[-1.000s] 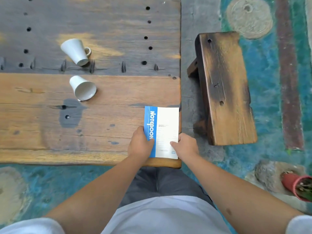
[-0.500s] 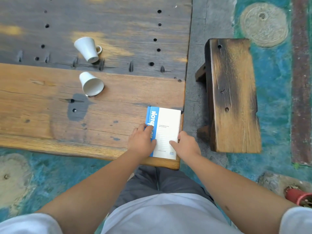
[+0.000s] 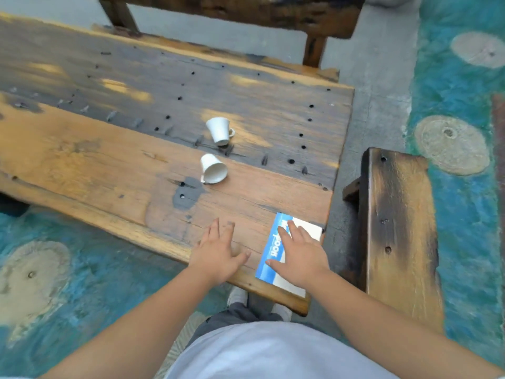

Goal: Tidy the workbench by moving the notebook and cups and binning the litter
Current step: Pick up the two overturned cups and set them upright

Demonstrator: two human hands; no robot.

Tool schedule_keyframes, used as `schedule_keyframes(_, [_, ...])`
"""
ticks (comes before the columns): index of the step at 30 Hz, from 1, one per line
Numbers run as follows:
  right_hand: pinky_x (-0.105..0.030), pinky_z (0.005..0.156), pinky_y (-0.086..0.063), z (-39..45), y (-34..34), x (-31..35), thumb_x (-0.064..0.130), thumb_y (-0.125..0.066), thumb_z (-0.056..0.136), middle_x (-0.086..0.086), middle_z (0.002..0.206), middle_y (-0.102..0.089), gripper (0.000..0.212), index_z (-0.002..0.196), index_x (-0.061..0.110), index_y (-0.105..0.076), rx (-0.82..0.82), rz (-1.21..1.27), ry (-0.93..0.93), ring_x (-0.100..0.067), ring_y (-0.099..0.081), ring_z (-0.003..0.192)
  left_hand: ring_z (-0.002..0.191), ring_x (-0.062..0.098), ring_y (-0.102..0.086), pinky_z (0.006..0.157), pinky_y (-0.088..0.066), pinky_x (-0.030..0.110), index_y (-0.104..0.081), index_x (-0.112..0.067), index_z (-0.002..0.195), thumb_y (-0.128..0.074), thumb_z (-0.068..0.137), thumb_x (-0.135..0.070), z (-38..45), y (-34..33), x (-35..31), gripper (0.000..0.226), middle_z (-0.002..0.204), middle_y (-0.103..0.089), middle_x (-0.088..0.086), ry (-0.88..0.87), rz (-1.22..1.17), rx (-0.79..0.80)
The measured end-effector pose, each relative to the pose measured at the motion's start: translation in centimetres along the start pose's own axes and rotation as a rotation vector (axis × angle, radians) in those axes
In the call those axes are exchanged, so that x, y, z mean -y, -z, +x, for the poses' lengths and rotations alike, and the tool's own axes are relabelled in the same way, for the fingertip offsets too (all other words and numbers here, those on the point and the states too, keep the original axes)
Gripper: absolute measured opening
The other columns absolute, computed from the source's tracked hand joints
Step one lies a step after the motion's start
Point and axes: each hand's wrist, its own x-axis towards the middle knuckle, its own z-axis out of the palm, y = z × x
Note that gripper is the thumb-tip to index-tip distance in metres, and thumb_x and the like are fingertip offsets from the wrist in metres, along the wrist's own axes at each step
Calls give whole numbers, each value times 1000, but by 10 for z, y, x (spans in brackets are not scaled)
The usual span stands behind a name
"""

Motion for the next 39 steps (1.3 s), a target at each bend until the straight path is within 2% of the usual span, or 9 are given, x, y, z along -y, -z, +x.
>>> schedule_keyframes(7, [-51,116,-15,35,12,52,84,-37,71,0,164,11,103,153,31,-1,21,-150,176,-26,6,149,152,29,7,116,-18,58,2,-39,154,-26,68,-88,-46,11,53,103,166,13,6,206,-1,-135])
schedule_keyframes(15, [-50,117,-17,51,1,116,86,-36,66,0,164,9,107,153,33,0,42,-175,219,-26,2,149,152,31,9,116,-18,61,1,-37,155,-25,73,-87,-74,20,114,100,166,14,4,276,-1,-145])
schedule_keyframes(21, [-51,117,-16,63,-11,160,87,-34,64,0,164,12,109,153,33,1,56,-156,142,-26,3,149,152,30,9,117,-16,61,0,-37,155,-21,71,-87,-59,37,173,100,167,10,4,221,9,-124])
schedule_keyframes(30, [-49,118,-16,73,-22,230,82,-38,73,-2,164,11,104,153,31,2,58,-17,-111,-26,0,150,153,27,4,117,-14,59,0,-35,155,-21,72,-86,-11,79,261,100,167,6,4,-6,104,-65])
schedule_keyframes(34, [-48,118,-17,74,-19,246,83,-44,71,-1,164,7,107,154,31,-1,27,156,-242,-26,-1,150,153,22,2,116,-18,58,-1,-34,155,-21,71,-85,17,98,269,100,167,6,2,-112,169,-68])
schedule_keyframes(39, [-47,116,-23,93,-10,238,85,-48,66,2,164,2,111,153,34,-3,-6,361,-377,-28,-10,149,153,23,2,118,-17,57,-3,-40,154,-19,70,-85,59,119,247,97,167,6,2,-207,198,-42])
